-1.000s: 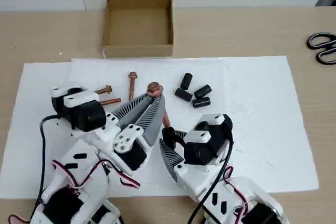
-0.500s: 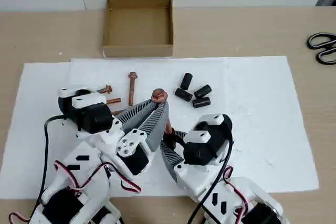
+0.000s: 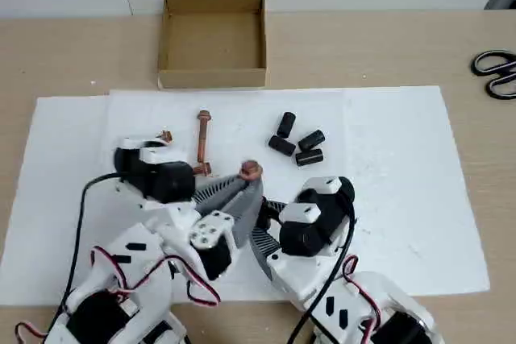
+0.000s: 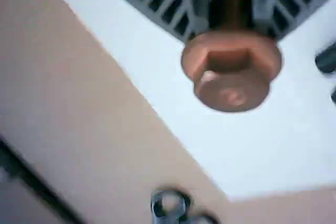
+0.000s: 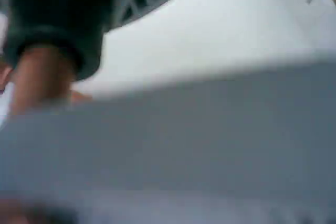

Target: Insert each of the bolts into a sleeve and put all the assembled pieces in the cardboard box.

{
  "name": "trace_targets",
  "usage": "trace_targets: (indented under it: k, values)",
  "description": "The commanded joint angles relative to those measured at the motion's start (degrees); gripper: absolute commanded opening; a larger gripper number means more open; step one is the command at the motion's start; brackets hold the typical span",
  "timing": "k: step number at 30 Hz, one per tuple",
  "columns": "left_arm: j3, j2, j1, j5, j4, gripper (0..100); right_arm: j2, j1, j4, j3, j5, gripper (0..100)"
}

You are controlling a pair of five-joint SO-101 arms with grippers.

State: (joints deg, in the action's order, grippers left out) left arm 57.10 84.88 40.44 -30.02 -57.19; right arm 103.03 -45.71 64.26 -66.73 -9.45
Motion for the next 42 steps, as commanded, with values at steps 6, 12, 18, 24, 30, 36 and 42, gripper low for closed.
trace_targets:
  k: [6, 12, 18, 24, 30, 36, 42]
  values:
    - [-1.0, 0.4, 6.9, 0.0, -6.3, 1, 0.3, -0.1, -1.7, 0.6, 1.1, 0.3]
    - [0.5, 0.5, 7.0, 0.0, -6.3, 1, 0.3, -0.1, -1.7, 0.6, 1.1, 0.3]
    - [0.7, 0.4, 6.8, 0.0, -6.4, 8, 0.3, -0.1, -1.7, 0.4, 1.1, 0.3]
    - [3.9, 0.3, 6.8, 0.0, -6.5, 27, 0.3, -0.1, -1.7, 0.4, 1.1, 0.3]
    - [3.7, 0.2, 4.6, 5.5, -5.2, 26, 0.3, -0.1, -1.7, 0.4, 1.1, 0.3]
    - [3.6, 0.1, -3.3, 15.0, -1.5, 26, 0.3, -0.1, -1.5, 0.3, 1.1, 0.3]
    - [3.1, 0.1, -5.8, 17.8, 1.3, 26, 0.3, -0.1, -1.5, -0.7, 1.1, 0.3]
